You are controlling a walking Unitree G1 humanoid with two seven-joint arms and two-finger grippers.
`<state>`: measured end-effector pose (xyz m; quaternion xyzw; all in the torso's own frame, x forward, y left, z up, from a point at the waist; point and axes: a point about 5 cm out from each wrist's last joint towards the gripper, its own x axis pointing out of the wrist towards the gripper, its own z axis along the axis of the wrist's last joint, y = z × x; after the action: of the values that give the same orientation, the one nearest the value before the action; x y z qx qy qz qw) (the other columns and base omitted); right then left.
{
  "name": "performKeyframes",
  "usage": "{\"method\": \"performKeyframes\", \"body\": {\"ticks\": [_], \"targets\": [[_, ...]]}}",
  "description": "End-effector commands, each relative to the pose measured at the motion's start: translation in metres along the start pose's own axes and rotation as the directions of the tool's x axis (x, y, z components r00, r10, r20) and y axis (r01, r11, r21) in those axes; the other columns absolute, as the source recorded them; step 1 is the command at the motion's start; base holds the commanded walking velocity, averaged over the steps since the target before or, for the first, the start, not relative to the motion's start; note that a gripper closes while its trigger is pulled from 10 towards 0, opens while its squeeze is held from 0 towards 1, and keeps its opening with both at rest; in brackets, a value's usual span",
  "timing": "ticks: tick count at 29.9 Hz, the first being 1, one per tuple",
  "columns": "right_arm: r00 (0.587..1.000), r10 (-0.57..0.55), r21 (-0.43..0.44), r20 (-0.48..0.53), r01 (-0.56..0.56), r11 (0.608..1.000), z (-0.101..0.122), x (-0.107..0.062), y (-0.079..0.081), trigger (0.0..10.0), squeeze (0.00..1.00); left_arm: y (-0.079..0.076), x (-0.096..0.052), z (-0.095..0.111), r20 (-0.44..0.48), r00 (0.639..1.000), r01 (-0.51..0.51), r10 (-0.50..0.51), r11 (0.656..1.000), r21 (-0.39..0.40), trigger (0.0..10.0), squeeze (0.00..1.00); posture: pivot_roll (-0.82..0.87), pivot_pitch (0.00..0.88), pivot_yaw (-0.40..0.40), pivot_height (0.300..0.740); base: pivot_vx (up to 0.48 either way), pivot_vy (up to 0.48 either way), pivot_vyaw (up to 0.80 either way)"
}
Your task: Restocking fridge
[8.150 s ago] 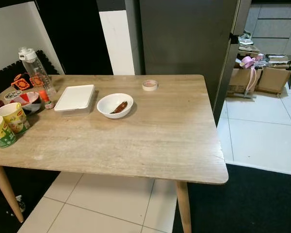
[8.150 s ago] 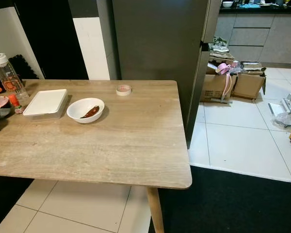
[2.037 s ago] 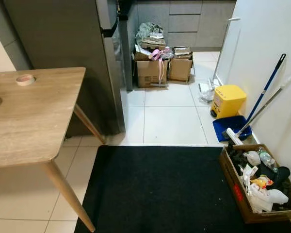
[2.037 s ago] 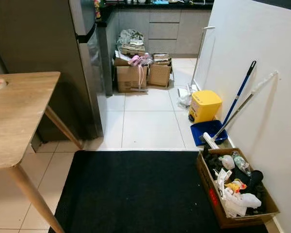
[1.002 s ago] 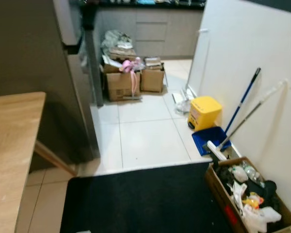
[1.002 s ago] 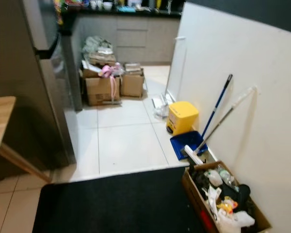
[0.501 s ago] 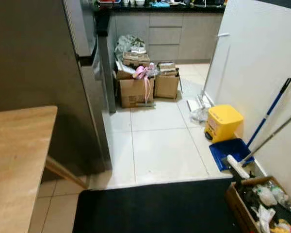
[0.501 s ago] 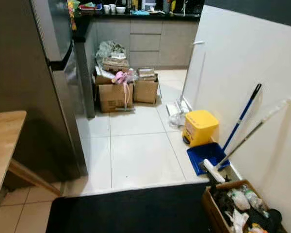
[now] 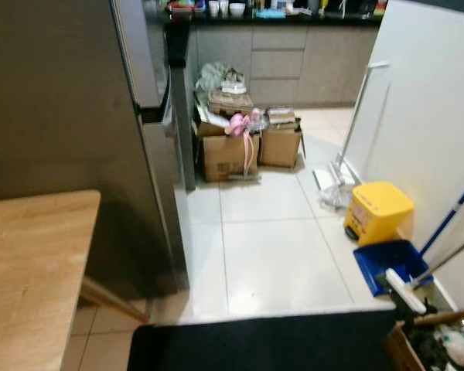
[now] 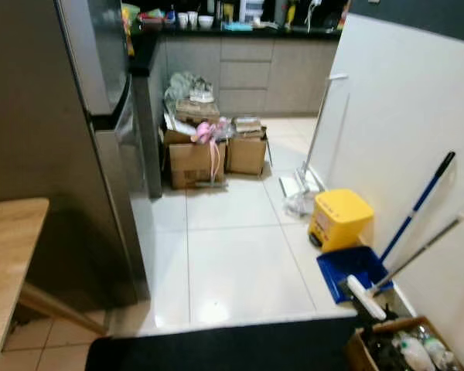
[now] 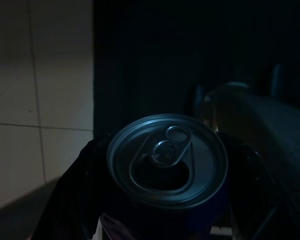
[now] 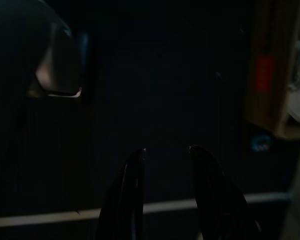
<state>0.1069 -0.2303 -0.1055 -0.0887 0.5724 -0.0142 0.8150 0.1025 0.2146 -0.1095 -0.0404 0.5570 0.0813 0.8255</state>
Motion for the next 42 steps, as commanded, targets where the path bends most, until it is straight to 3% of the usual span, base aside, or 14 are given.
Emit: {"method": "performKeyframes", "body": {"ticks": [1,20,26,39,42], "targets": [[1.000,0.014,0.050,0.020,-0.015,0.999,0.0025,0.0001,0.0006,10.0,0.00,0.0013,-0.0003,-0.0011,-0.005,1.000,-0.001,0.001,1.000,0.009,10.0,0.00,-0.09,0.000,0.010,0.740,0.292,0.000,0.00],[1.000,0.016,0.039,0.015,-0.017,0.999,0.0016,0.0000,0.0008,10.0,0.00,0.0008,-0.0001,0.0003,0.000,1.000,0.002,-0.002,1.000,0.014,10.0,0.00,-0.09,0.000,0.007,0.740,0.287,0.000,0.00],[1.000,0.016,0.035,0.017,-0.016,0.999,0.0019,0.0000,0.0008,10.0,0.00,-0.0006,0.0002,0.0034,0.017,1.000,0.018,-0.018,1.000,-0.001,10.0,0.00,-0.09,0.000,0.007,0.740,0.000,0.000,0.00],[0.998,0.052,0.055,0.020,-0.053,0.997,0.0021,0.0001,0.0033,10.0,0.00,-0.0036,0.0003,0.0006,0.005,1.000,0.030,-0.030,1.000,-0.004,10.0,0.00,-0.10,0.000,0.006,0.740,0.000,-0.460,0.00],[0.992,0.115,0.115,0.042,-0.119,0.986,0.0031,-0.0001,0.0082,10.0,0.00,-0.0036,0.0003,0.0009,0.006,1.000,0.030,-0.030,1.000,-0.003,10.0,0.00,-0.10,0.000,0.007,0.740,0.000,-0.465,0.00]]}}
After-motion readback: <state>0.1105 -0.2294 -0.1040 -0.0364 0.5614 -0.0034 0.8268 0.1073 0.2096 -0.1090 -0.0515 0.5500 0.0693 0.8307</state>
